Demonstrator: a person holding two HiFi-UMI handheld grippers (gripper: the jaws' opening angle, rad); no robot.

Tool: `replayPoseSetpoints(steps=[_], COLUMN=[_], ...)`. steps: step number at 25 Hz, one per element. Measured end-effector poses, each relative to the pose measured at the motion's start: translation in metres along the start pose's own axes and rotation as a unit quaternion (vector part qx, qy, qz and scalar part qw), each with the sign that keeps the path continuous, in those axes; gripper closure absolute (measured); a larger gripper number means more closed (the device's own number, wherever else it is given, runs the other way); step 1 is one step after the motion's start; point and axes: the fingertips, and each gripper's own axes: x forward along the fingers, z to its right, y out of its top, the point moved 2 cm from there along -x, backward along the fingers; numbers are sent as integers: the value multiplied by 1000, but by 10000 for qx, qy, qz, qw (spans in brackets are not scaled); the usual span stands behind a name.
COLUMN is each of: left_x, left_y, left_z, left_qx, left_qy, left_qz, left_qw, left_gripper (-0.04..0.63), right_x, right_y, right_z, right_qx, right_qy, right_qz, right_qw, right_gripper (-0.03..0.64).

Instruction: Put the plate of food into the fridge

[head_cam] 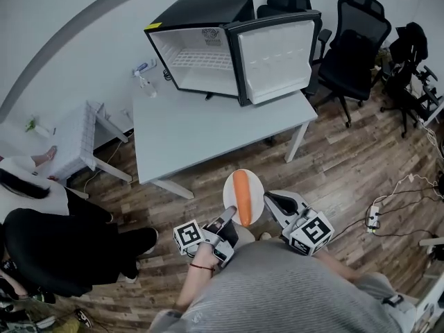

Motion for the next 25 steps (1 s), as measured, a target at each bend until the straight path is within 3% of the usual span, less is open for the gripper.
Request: replayPoseSetpoints(steps=[9,18,25], left_x=[20,43,66], left_y=[45,145,223], left_z=[-3,11,27], left_qx=[-105,99,196], left_qy=[-44,-13,-64], left_qz=[210,176,67], left_qw=[9997,9998,9998], left_gripper=[548,548,548], right_x=[34,117,190], right_y=[-1,9,16], right_z=[27,60,68], right_qx=[-68,-23,-20], right_qy=[55,-161,-35], right_qz=[-83,6,-101], right_qw=[9999,9999,9999], right_gripper=[603,603,603])
